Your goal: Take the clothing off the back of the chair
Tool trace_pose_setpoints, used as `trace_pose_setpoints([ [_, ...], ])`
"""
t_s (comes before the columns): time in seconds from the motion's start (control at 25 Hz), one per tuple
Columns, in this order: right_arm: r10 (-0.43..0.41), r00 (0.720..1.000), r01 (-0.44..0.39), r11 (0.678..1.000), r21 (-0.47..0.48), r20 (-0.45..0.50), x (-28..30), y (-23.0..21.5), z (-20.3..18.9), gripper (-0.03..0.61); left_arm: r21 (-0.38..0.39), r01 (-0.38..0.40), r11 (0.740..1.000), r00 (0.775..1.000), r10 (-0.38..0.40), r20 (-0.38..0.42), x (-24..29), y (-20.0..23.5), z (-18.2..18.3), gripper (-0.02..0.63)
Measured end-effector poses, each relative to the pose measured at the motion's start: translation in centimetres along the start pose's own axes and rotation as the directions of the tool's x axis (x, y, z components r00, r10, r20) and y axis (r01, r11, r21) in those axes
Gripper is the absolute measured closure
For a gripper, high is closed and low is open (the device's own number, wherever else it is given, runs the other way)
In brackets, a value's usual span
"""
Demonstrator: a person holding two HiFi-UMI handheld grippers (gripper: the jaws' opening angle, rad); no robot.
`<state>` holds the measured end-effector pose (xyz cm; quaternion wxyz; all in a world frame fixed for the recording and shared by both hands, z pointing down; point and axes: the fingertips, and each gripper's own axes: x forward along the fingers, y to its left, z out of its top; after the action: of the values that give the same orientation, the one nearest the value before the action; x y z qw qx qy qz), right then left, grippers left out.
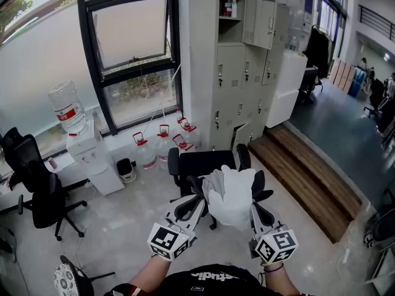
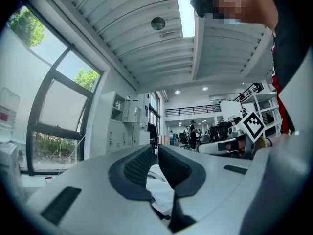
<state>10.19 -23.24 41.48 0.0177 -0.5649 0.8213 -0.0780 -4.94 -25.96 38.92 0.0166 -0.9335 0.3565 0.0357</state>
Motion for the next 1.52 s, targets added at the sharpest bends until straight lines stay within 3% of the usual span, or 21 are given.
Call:
trace_pose_setpoints([
  [0.44, 0.017, 1.000, -0.017, 1.000, 0.001, 0.008, 1.1, -0.4, 0.5, 0.578, 0.075, 0.064, 0.995, 0.997, -0.066, 0.035, 1.3, -1.1, 1.1, 0.360],
  [0.68, 0.010, 1.000, -0.010, 1.000, 0.016, 0.007, 1.0, -1.1, 0.6, 0.578, 0.123, 0.113, 0.986, 0.988, -0.124, 0.092, 2.5, -2.1, 1.4, 0.313],
  [0.92, -0.001, 1.000, 0.001, 1.000, 0.020, 0.008, 1.1, -2.3, 0.1, 0.578, 0.185, 0.182, 0.966, 0.983, -0.180, -0.025, 4.3, -2.7, -1.5, 0.305],
  [1.12, -0.026, 1.000, 0.025, 0.999, 0.027, 0.006, 0.6, -3.7, -0.3, 0.578, 0.219, 0.271, 0.937, 0.957, -0.236, -0.171, 6.2, -4.1, -4.1, 0.304],
  [1.44, -0.084, 0.996, 0.084, 0.996, 0.044, 0.002, -0.4, -6.1, -1.0, 0.578, 0.360, 0.436, 0.825, 0.884, -0.318, -0.343, 7.9, -6.6, -8.5, 0.302],
  [1.52, -0.093, 0.996, 0.093, 0.994, 0.051, -0.001, -0.5, -6.6, -1.2, 0.578, 0.366, 0.454, 0.812, 0.873, -0.323, -0.366, 8.3, -7.0, -9.5, 0.302],
])
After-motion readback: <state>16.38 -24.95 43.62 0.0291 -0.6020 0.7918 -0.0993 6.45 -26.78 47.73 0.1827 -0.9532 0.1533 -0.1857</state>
